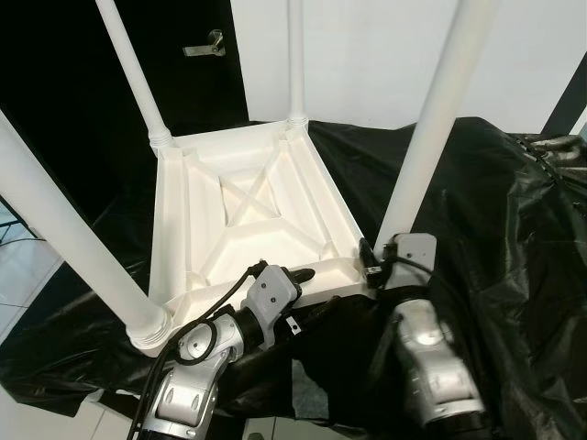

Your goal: Building children table

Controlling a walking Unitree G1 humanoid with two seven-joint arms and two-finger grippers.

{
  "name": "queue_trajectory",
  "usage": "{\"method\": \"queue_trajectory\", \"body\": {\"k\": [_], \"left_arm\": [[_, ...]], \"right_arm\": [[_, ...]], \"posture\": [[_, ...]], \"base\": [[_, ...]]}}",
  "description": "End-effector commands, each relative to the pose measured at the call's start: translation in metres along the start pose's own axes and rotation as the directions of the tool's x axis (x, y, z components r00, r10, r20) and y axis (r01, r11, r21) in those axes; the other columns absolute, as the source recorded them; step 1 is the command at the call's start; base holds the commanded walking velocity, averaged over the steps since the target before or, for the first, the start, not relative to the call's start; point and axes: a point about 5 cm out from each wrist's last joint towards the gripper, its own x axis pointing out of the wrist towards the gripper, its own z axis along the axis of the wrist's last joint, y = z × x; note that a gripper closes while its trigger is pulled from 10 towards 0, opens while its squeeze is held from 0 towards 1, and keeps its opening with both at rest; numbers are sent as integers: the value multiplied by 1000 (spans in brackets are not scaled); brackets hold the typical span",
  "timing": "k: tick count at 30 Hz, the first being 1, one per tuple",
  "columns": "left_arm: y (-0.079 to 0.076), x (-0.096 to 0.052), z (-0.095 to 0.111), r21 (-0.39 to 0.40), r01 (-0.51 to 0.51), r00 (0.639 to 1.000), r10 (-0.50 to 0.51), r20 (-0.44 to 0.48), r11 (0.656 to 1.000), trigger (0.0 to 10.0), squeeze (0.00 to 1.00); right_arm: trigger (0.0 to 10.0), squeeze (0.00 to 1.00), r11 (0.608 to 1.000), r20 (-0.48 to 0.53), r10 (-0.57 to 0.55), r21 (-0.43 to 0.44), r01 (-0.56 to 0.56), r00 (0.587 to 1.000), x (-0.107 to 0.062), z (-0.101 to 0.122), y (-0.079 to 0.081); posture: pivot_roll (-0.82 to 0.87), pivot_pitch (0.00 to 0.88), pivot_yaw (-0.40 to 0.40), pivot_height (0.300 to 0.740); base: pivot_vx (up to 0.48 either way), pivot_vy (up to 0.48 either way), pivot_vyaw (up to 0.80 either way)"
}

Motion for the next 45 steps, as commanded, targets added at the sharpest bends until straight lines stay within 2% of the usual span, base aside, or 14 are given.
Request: {"method": "queue_trajectory", "body": {"k": [1, 10, 11, 12, 25, 26, 27, 32, 34, 40, 41, 42, 43, 45], "left_arm": [[5, 2, 0, -2, -80, 997, 80, -5, 997, 10000, 0], [9, -2, 0, 28, -83, 996, 84, -16, 996, 10000, 0], [9, -4, 0, 29, -86, 996, 87, -19, 996, 10000, 0], [10, -5, -1, 31, -88, 996, 89, -22, 996, 10000, 0], [8, -5, -1, 40, -77, 997, 78, -25, 996, 10000, 0], [7, -5, -1, 40, -73, 997, 74, -26, 997, 10000, 0], [7, -5, -1, 39, -70, 997, 71, -27, 997, 10000, 0], [6, -4, -1, 39, -66, 997, 67, -27, 997, 10000, 0], [5, -2, 0, 42, -63, 998, 63, -21, 997, 10000, 0], [4, -1, 1, 45, -58, 998, 59, -18, 997, 10000, 0], [3, -1, 1, 46, -58, 998, 59, -19, 997, 10000, 0], [3, -1, 1, 46, -58, 998, 59, -19, 997, 10000, 0], [3, -1, 1, 46, -59, 998, 60, -19, 997, 10000, 0], [3, -2, 0, 45, -65, 998, 66, -20, 997, 10000, 0]], "right_arm": [[10000, 0, 1000, -70, -16, 10, 17, 997, -4, -13, -6], [10000, 0, 999, -43, 33, -9, -33, 999, -5, -8, -4], [10000, 137, 999, -30, 45, -9, -46, 999, -5, -5, -3], [10000, 1000, 998, -12, 56, -7, -56, 998, -5, -1, -3], [10000, 1000, 950, 38, 314, -21, -313, 949, -2, 5, -26], [10000, 953, 924, 31, 381, -25, -381, 924, 0, 5, -26], [10000, 0, 896, 23, 444, -35, -443, 896, 2, 4, -25], [10000, 0, 842, 4, 537, -62, -535, 844, 8, 5, -24], [10000, 0, 776, -23, 624, -95, -623, 781, 15, 6, -18], [10000, 0, 718, -47, 687, -114, -687, 725, 19, 6, -14], [4902, 0, 707, -60, 695, -127, -696, 716, 21, 4, -14], [4902, 0, 707, -60, 695, -127, -696, 716, 21, 4, -14], [0, 0, 706, -68, 694, -127, -697, 716, 22, 2, -15], [0, 0, 717, -78, 683, -120, -687, 726, 20, -1, -17]], "posture": [[44, 0, 34, 740], [63, 0, 23, 740], [63, 0, 23, 740], [68, 0, 21, 740], [67, 0, 15, 740], [64, 0, 18, 740], [61, 0, 22, 740], [60, 0, 23, 740], [57, 0, 25, 740], [63, 0, 22, 740], [67, 0, 18, 740], [67, 0, 18, 740], [71, 0, 13, 740], [75, 0, 10, 740]], "base": [[0, 0, 0], [0, 0, 0], [0, 0, 0], [0, 0, 0], [0, 0, 0], [0, 0, 0], [0, 0, 0], [0, 0, 0], [0, 0, 0], [0, 0, 0], [0, 0, 0], [0, 0, 0], [0, 0, 0], [0, 0, 0]]}}
